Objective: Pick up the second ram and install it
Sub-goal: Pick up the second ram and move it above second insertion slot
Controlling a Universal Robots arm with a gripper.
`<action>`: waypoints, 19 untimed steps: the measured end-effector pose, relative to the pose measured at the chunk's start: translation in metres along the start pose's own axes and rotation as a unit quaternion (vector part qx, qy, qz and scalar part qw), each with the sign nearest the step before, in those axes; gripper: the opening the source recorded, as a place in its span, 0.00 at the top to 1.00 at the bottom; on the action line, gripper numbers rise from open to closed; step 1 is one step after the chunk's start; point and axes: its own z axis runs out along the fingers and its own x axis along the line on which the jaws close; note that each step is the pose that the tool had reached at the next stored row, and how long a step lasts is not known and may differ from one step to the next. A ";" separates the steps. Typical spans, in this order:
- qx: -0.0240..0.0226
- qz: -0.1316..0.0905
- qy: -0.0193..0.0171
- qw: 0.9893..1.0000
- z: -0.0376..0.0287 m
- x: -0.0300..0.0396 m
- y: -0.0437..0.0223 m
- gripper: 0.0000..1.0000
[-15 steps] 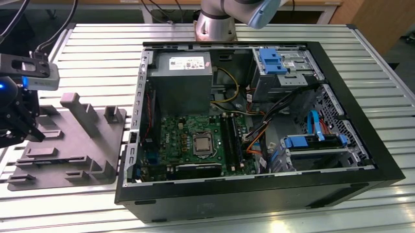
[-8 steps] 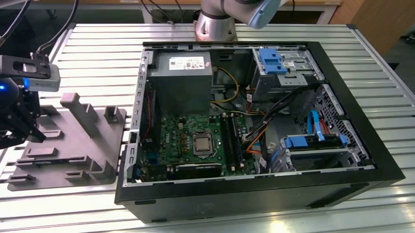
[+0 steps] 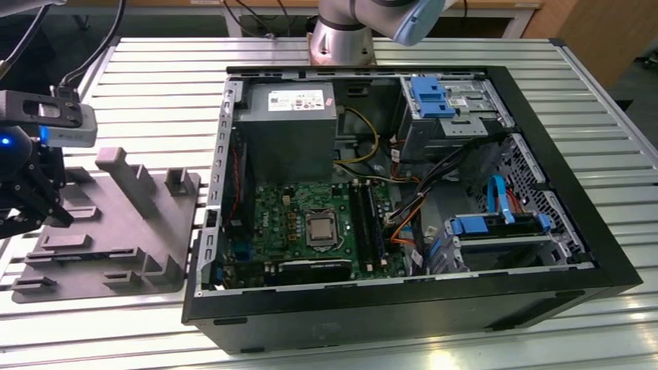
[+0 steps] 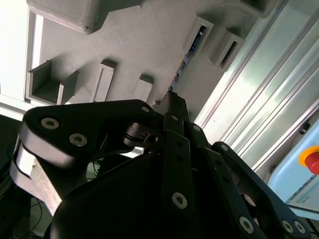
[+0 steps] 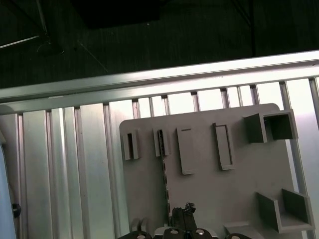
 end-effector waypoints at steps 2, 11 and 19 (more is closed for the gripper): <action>0.000 0.000 0.000 1.000 0.0008 0.0000 0.0000 0.89; 0.000 0.000 0.000 1.000 0.0044 0.0001 -0.0002 0.89; 0.000 0.000 0.000 1.000 0.0081 0.0002 -0.0004 0.89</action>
